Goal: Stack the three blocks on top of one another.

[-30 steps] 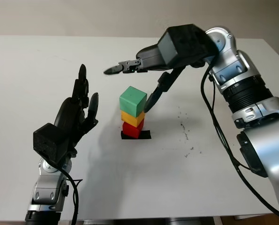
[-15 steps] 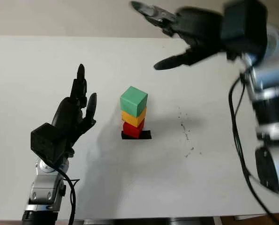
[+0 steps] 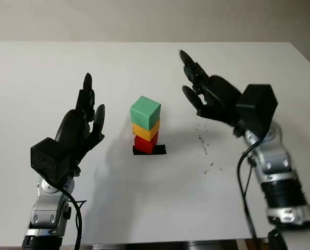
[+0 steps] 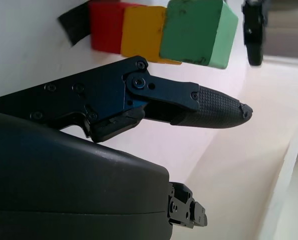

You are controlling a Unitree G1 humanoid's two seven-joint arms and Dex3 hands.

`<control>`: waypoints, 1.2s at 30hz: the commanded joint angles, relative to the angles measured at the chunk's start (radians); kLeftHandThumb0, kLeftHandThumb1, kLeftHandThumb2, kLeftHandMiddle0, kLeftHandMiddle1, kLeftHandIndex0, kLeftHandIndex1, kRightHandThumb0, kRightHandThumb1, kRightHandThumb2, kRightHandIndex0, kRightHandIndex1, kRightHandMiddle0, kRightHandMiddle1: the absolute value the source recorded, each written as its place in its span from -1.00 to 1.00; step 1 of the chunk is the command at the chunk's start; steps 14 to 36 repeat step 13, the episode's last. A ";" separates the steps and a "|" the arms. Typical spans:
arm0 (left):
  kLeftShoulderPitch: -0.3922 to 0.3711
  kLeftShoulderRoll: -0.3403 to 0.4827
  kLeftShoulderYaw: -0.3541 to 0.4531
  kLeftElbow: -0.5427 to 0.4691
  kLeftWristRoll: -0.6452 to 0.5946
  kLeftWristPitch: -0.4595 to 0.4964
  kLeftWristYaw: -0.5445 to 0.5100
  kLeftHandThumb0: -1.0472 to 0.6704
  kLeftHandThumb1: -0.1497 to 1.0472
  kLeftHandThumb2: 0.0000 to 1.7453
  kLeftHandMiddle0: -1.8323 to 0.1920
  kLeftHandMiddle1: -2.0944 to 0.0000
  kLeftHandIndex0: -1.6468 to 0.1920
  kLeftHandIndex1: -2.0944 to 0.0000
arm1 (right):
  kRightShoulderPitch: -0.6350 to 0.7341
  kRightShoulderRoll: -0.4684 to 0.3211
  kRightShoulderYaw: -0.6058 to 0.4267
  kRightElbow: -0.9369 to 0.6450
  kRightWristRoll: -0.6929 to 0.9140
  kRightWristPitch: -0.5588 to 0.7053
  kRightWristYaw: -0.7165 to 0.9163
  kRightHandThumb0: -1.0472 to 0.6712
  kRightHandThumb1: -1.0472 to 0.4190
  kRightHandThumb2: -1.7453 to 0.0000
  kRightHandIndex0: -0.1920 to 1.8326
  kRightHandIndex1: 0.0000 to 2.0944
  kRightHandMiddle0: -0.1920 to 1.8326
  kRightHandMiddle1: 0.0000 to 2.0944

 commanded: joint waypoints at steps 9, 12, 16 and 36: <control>0.014 0.001 0.007 0.016 -0.019 -0.035 -0.020 -0.74 1.00 -0.19 1.00 1.00 1.00 1.00 | 0.135 0.125 -0.045 -0.031 0.078 -0.037 -0.118 -0.65 -1.00 0.13 -1.00 -1.00 -1.00 -1.00; 0.026 0.003 0.005 0.006 -0.017 -0.033 -0.020 -0.75 1.00 -0.19 1.00 1.00 1.00 1.00 | 0.171 0.137 -0.042 -0.050 0.080 -0.024 -0.132 -0.64 -1.00 0.15 -1.00 -1.00 -1.00 -1.00; 0.031 0.001 0.005 0.000 -0.019 -0.030 -0.020 -0.76 1.00 -0.19 1.00 1.00 1.00 1.00 | 0.182 0.141 -0.041 -0.058 0.081 -0.024 -0.135 -0.65 -1.00 0.16 -1.00 -1.00 -1.00 -1.00; 0.031 0.001 0.005 0.000 -0.019 -0.030 -0.020 -0.76 1.00 -0.19 1.00 1.00 1.00 1.00 | 0.182 0.141 -0.041 -0.058 0.081 -0.024 -0.135 -0.65 -1.00 0.16 -1.00 -1.00 -1.00 -1.00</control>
